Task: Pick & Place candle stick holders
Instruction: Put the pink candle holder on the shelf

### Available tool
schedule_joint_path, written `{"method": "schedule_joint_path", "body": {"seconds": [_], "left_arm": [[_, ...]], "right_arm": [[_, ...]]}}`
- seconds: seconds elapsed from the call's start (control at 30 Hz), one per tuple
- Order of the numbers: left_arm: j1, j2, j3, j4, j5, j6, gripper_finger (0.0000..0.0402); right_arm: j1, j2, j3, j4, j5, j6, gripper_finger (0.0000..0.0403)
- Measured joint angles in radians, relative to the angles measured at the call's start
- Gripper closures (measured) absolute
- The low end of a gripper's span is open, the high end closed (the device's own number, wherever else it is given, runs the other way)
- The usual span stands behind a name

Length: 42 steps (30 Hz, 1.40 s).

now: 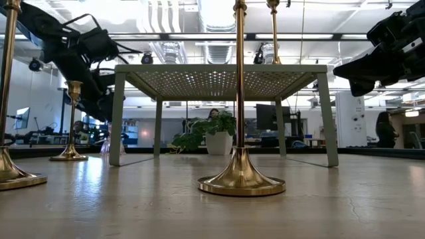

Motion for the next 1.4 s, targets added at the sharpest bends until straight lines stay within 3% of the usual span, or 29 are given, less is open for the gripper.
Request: {"method": "schedule_joint_path", "body": {"seconds": [0.17, 0.33, 0.67, 0.93, 1.17, 1.4], "left_arm": [[0.000, 0.000, -0.058, 0.054, 0.023, -0.017, 0.0110], [0.000, 0.003, -0.127, 0.157, -0.022, -0.028, 0.0110], [0.037, 0.024, -0.246, 0.444, -0.050, 0.023, 0.0110], [0.066, 0.104, -0.257, 0.606, -0.009, 0.095, 0.0110], [0.095, 0.243, -0.226, 0.639, -0.001, 0.125, 0.0110], [0.092, 0.311, -0.229, 0.727, -0.050, 0.094, 0.0120]], "right_arm": [[0.000, 0.000, 0.000, 0.000, 0.000, 0.000, 0.0394], [0.000, 0.000, 0.000, 0.000, 0.000, 0.000, 0.0394], [0.000, 0.000, 0.000, 0.000, 0.000, 0.000, 0.0394], [0.000, 0.000, 0.000, 0.000, 0.000, 0.000, 0.0394], [0.000, 0.000, 0.000, 0.000, 0.000, 0.000, 0.0394], [0.000, 0.000, 0.000, 0.000, 0.000, 0.000, 0.0394]]}}
